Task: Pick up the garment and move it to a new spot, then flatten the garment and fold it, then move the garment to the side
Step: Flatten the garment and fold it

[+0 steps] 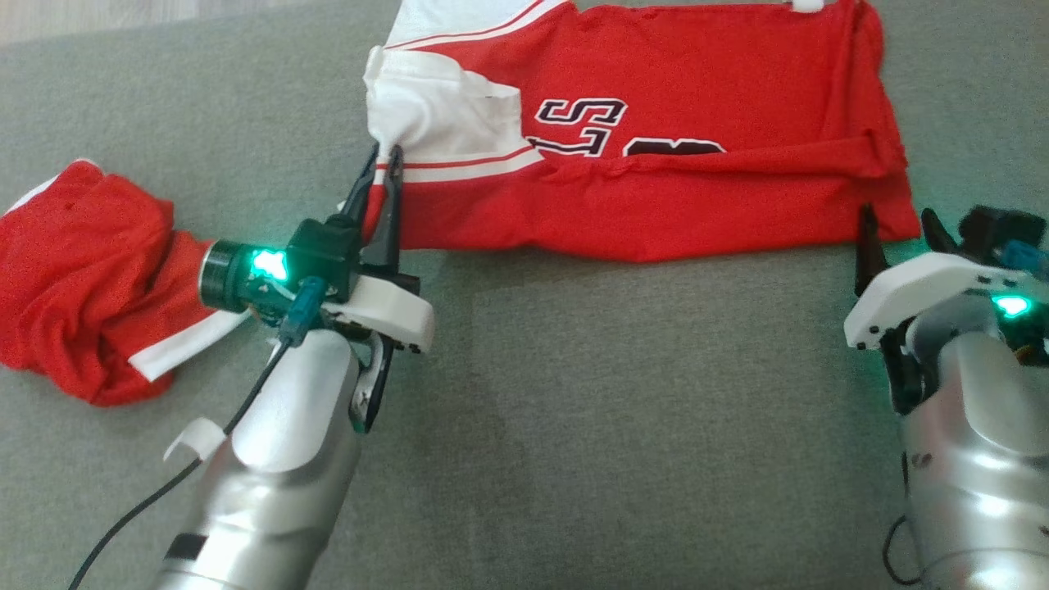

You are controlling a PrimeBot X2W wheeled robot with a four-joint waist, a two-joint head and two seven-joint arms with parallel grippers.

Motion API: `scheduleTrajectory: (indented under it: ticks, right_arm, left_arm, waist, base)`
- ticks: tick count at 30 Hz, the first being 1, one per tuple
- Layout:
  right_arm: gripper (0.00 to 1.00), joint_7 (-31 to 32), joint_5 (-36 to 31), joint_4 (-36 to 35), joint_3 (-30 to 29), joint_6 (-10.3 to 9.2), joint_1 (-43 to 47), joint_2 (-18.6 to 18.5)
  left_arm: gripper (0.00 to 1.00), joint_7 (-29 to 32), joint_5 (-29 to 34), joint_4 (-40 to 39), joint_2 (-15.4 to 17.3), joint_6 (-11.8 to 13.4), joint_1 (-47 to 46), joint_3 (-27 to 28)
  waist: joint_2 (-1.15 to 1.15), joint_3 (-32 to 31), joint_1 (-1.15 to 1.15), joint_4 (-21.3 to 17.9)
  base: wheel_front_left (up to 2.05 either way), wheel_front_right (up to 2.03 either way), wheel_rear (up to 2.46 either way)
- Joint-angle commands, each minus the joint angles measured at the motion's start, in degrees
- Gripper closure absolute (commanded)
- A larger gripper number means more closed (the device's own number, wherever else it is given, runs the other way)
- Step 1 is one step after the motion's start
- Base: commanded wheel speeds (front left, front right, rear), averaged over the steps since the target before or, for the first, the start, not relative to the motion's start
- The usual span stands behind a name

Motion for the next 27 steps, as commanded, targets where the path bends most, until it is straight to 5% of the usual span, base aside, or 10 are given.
scheduleTrajectory:
  ticks: [1, 4, 8, 9, 10, 11, 27]
  right_arm:
    - [0.0, 1.0, -2.3, -0.1, 0.6, -0.04, -2.2, -0.1]
    - [0.0, 4.8, -10.2, 3.9, -3.1, -0.04, -4.5, -0.1]
    - [0.0, 5.3, -12.4, 7.9, -4.0, -0.04, -6.1, -0.1]
    - [0.16, 5.1, -12.3, 9.0, -3.6, -0.04, -6.5, -0.1]
    - [0.71, 4.7, -12.3, 9.9, -3.2, -0.04, -6.7, -0.1]
    - [1.0, 4.2, -12.4, 10.7, -2.9, -0.04, -6.9, -0.1]
    - [1.0, -4.0, -13.5, 9.8, -1.9, -0.04, -2.7, -2.2]
  left_arm:
    - [1.0, -0.6, 0.4, -2.3, 0.8, -0.2, -1.6, 1.0]
    - [1.0, 0.2, 0.4, -3.7, 0.7, -0.3, -1.3, -0.1]
    - [1.0, 1.4, 0.4, -4.0, 0.7, -0.2, -0.9, -0.8]
    - [1.0, 1.8, 0.3, -3.8, 0.8, -0.1, -0.7, -0.8]
    - [1.0, 2.2, 0.2, -3.6, 1.0, -0.1, -0.5, -0.8]
    - [1.0, 2.6, 0.1, -3.3, 1.2, 0.0, -0.3, -0.8]
    - [1.0, 7.9, -1.6, 2.8, 4.8, 0.3, 7.0, -1.3]
  waist:
    - [0.0, 0.5, -0.01, 0.6]
    - [0.0, 1.3, -0.01, 1.5]
    - [0.0, 1.7, -0.01, 2.1]
    - [0.0, 1.6, -0.01, 2.2]
    - [0.0, 1.4, -0.01, 2.1]
    - [0.0, 1.2, -0.01, 2.1]
    - [0.0, -8.7, -0.01, 0.0]
  base:
    - [0.0, 0.0, 0.0]
    - [0.0, 0.0, 0.0]
    - [0.0, 0.0, 0.0]
    - [0.0, 0.0, 0.0]
    - [0.0, 0.0, 0.0]
    - [0.0, 0.0, 0.0]
    - [0.0, 0.0, 0.0]
